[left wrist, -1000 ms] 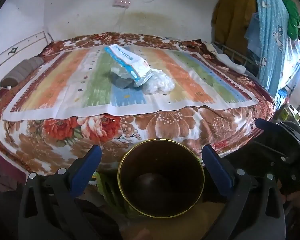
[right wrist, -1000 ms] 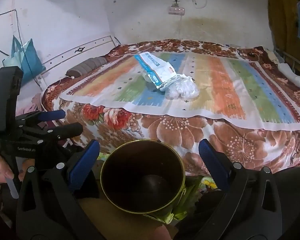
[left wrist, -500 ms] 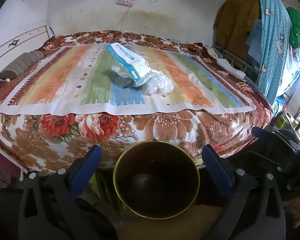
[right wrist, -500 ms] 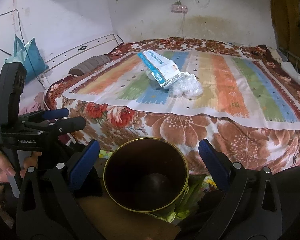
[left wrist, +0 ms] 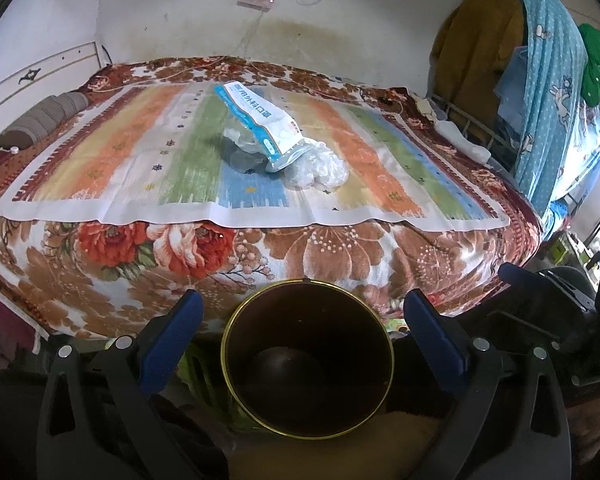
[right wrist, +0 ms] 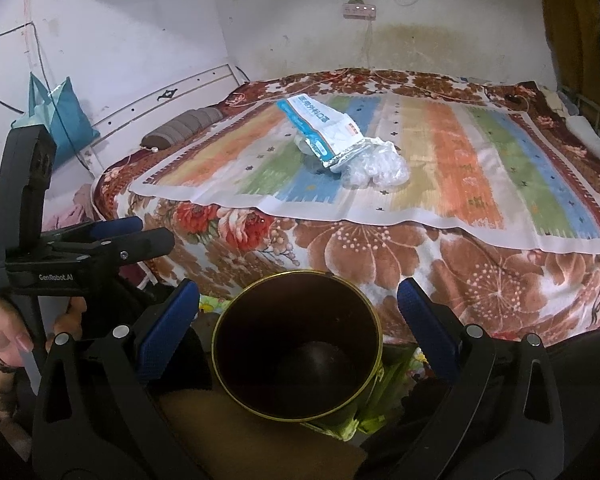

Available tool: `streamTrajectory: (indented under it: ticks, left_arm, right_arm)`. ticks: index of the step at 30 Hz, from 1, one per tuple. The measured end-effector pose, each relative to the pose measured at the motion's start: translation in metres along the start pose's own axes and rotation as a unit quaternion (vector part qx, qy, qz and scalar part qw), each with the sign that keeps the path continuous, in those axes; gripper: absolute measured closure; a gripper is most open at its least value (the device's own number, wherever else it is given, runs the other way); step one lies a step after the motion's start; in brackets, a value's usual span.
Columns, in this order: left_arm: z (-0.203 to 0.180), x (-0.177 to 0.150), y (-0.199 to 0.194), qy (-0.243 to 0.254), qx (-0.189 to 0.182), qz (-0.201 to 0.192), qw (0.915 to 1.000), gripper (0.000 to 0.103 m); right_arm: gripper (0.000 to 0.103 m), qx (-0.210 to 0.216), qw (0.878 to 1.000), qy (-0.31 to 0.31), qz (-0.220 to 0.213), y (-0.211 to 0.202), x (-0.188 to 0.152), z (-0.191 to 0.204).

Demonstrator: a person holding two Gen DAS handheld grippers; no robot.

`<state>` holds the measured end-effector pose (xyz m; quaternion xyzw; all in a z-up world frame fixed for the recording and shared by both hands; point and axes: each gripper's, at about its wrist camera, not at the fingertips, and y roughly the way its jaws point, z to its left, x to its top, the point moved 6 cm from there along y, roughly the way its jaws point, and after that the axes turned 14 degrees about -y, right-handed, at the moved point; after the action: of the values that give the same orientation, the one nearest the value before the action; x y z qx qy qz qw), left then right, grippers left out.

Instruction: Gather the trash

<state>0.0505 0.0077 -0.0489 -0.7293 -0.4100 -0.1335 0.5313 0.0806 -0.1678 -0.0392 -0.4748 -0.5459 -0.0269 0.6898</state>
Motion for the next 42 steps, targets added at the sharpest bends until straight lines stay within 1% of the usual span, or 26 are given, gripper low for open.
streamTrajectory:
  ticks: [7,18,22,26,29,31,36,39,42]
  left_arm:
    - [0.0,-0.002,0.004,0.0,0.004,0.007,1.0,0.006]
    - [0.003,0.001,0.001,-0.01,0.0,-0.006,0.9999,0.006]
    - [0.002,0.002,0.0,-0.008,-0.003,-0.006,0.9999,0.006]
    - [0.003,0.005,0.001,-0.013,-0.008,-0.002,0.9999,0.006]
    - [0.005,0.008,0.005,-0.021,-0.003,0.005,0.9998,0.006]
    - [0.006,0.011,0.009,-0.023,0.0,0.01,0.9997,0.006]
    - [0.009,0.027,0.012,-0.039,0.001,0.002,0.9992,0.006]
    - [0.01,0.038,0.016,-0.037,0.016,-0.005,0.9992,0.006]
    - [0.009,0.05,0.02,-0.025,0.03,-0.014,0.9991,0.006]
  right_arm:
    - [0.009,0.004,1.0,0.004,0.003,0.002,-0.001,-0.001]
    - [0.009,0.006,1.0,0.002,-0.001,0.0,0.001,0.0]
    - [0.009,0.016,1.0,-0.007,0.003,0.001,0.004,0.004]
    - [0.009,0.022,1.0,0.001,0.001,0.004,0.009,0.0]
    - [0.009,0.031,1.0,0.001,0.0,0.008,0.011,0.001]
    - [0.009,0.034,0.999,-0.003,0.0,0.012,0.014,0.002]
    - [0.009,0.03,1.0,-0.005,0.003,0.02,0.021,-0.001]
    - [0.009,0.039,0.999,-0.014,0.01,0.027,0.026,-0.001]
    - [0.009,0.031,0.999,-0.018,0.013,0.032,0.03,-0.005]
